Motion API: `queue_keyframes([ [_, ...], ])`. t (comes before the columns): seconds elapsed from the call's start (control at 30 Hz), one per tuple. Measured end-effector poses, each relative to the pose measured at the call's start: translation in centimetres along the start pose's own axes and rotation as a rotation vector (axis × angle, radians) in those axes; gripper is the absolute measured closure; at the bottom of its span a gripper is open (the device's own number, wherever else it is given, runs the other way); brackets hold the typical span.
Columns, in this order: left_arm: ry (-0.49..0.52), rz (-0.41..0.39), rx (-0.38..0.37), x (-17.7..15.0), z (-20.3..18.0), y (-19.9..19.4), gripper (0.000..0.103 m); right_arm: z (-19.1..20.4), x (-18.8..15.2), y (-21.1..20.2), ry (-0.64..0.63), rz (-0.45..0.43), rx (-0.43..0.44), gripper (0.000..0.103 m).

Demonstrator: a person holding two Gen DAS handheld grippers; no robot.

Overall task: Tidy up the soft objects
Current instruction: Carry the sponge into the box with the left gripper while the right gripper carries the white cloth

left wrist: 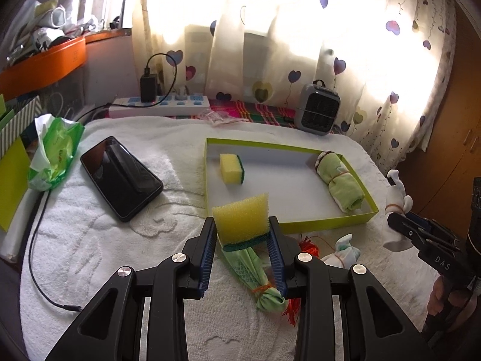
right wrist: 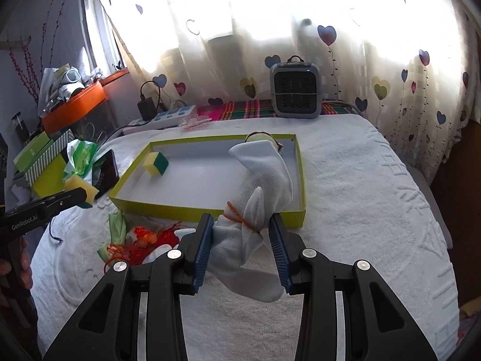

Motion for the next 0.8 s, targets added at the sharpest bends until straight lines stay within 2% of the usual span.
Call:
queue_keyframes([
  [0.33, 0.025, 0.014, 0.012, 2.3, -0.7, 2.1, 0.071, 0.4, 3.1, 2.6, -0.030, 0.029, 0.022, 0.064],
  [0.57, 0.027, 0.037, 0.013, 3.2, -1.1, 4.1, 0.071, 0.9, 4.2, 4.5, -0.052, 0.050, 0.025, 0.064],
  [0.8, 0.039, 0.074, 0.013, 3.5, -1.6, 6.4, 0.071, 2.5, 4.6, 7.4, -0.109, 0.108, 0.057, 0.064],
])
Point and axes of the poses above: each gripper's, at about its wrist camera, not at the fingertips, and y roughly the way its jaws point, z to its left, x to its top, the point moved 9 cm from there along y, roughly the way its jaws point, and after that the axes turned 4 degrees about z, right-handed, at the moved point
